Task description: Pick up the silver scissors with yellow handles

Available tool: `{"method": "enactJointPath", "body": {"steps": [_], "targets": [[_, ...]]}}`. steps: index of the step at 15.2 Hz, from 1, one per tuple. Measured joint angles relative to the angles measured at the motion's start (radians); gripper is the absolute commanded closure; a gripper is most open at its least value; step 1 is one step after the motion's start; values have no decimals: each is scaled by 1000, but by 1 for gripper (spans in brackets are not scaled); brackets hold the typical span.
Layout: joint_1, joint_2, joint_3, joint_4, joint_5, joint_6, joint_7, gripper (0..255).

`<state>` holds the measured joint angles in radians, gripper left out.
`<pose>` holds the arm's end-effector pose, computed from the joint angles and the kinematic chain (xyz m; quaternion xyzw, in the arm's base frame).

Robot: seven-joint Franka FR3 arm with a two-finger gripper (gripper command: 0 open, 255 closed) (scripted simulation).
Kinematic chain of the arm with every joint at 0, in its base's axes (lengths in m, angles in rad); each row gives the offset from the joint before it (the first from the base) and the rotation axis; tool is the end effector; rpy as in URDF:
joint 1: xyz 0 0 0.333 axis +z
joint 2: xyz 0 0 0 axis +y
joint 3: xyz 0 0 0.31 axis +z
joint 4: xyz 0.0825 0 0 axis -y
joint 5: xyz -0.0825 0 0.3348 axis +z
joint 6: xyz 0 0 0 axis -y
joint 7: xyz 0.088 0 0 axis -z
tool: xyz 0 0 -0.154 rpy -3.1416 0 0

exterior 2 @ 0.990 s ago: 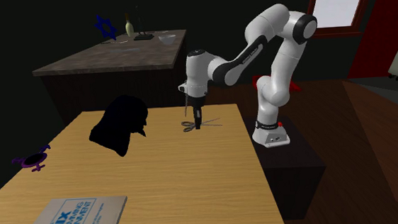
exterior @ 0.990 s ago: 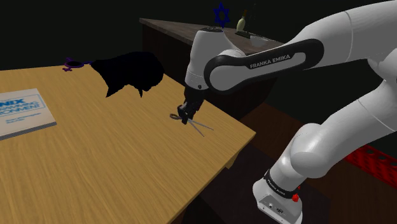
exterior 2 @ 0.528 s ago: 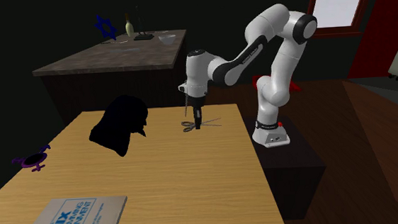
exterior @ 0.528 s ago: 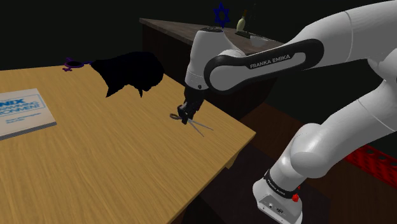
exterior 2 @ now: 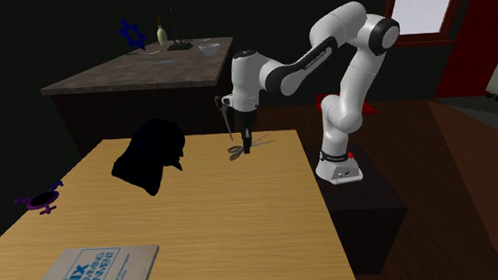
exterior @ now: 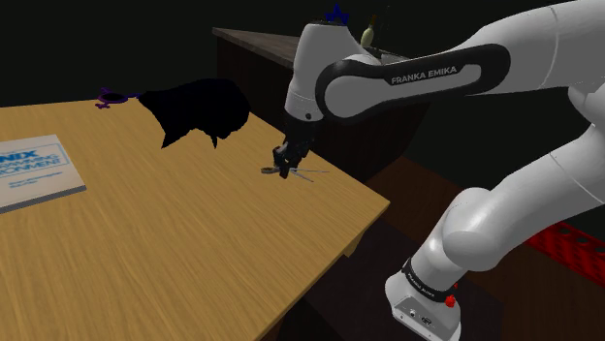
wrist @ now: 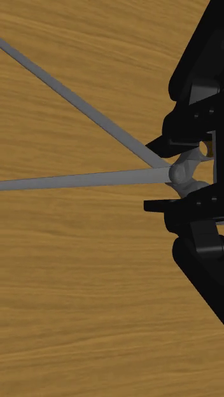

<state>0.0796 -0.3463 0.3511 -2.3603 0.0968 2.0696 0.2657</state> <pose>0.3667 0.1817 0.4254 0.9984 0.0515 0.0233 0.0083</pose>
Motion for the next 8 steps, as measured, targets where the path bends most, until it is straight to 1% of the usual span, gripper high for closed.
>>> {"method": "enactJointPath", "body": {"steps": [8], "targets": [[1,-29,-10,75,2,-104,-4,255]]}}
